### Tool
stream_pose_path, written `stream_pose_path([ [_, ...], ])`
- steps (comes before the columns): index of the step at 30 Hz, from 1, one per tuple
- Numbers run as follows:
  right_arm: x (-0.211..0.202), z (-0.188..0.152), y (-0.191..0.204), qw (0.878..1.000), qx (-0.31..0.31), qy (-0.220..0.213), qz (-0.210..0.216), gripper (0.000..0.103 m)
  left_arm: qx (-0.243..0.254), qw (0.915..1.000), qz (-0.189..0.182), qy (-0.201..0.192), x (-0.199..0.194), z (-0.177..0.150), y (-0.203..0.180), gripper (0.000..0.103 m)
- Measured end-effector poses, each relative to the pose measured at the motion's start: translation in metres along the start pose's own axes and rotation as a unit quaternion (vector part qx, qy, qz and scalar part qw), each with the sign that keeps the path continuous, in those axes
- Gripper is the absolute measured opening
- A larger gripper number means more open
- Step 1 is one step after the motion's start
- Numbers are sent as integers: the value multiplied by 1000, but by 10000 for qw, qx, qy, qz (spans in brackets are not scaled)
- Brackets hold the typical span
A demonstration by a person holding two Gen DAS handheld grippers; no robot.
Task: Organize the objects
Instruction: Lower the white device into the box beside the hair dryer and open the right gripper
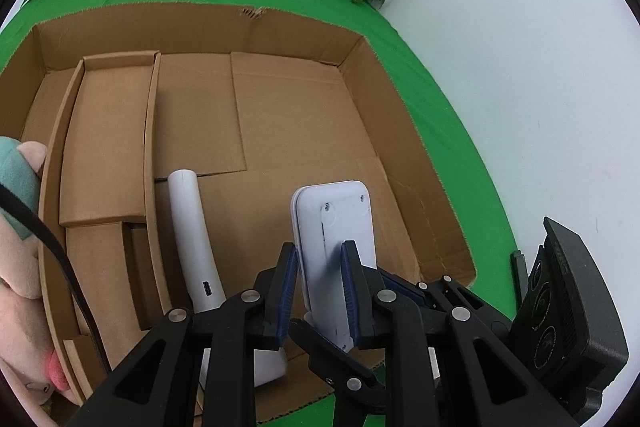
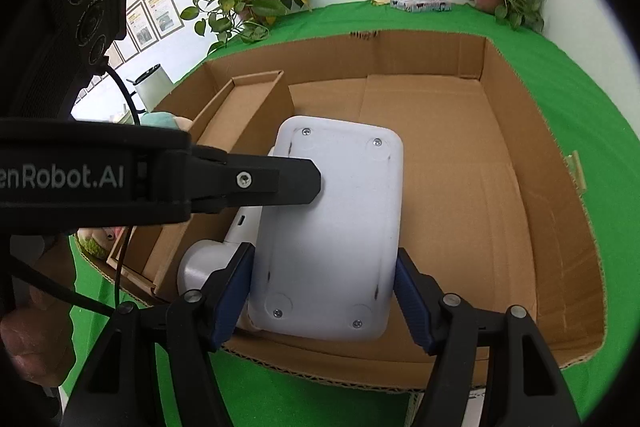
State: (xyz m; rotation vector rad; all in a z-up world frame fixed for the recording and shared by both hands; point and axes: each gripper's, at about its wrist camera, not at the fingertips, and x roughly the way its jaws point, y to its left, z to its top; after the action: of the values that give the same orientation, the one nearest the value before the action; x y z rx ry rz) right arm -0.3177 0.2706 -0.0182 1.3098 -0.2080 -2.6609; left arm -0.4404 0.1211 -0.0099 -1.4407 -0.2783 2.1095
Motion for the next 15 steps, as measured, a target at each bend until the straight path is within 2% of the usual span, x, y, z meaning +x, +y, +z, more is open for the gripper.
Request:
stream_pose_path([
  [15,23,-3,-7,9984,43,568,-66,67,-361,9985,-98,395,38,2,21,20],
])
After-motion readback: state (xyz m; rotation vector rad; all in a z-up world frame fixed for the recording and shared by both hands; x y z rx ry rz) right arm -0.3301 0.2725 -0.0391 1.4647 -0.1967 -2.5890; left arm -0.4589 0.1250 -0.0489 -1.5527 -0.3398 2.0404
